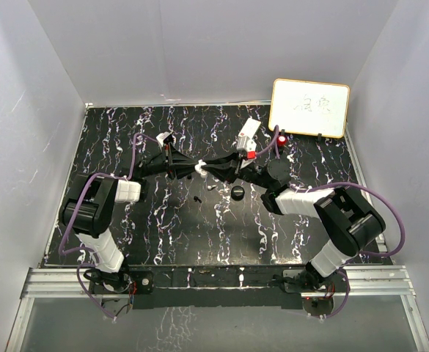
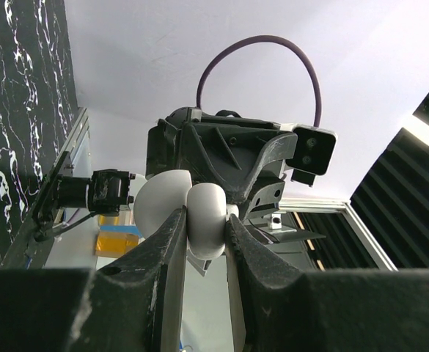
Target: Insert the wireless bluetooth earbuds into the charging case
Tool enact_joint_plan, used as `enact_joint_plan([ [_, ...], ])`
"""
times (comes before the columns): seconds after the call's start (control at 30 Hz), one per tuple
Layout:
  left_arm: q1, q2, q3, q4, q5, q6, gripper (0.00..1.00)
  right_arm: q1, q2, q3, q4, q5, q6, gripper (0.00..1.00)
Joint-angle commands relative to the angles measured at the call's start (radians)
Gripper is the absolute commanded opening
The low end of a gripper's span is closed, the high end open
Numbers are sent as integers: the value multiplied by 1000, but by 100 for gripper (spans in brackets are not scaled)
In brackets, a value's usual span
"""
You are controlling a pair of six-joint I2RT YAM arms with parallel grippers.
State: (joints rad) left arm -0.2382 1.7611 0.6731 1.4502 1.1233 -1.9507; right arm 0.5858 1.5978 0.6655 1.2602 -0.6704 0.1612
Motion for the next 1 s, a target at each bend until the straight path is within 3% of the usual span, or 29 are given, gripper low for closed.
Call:
enact_joint_plan([
  [0.0,-4,-72,0,262,14,-8,0,-8,2,31,72,-11,0,0],
  [0.57,-4,-52,27,251,11,-4,0,-10,4,42,17,-49,-10,2],
  [0.7,-5,-46,33,252,10,-5,0,-10,-4,39,12,-60,-4,19],
  [0.8,-5,-41,37,254,11,-4,0,-9,-14,34,11,-56,0,41],
  [0.97,-5,-33,35,261,10,-4,0,-10,-44,35,13,-36,17,61],
])
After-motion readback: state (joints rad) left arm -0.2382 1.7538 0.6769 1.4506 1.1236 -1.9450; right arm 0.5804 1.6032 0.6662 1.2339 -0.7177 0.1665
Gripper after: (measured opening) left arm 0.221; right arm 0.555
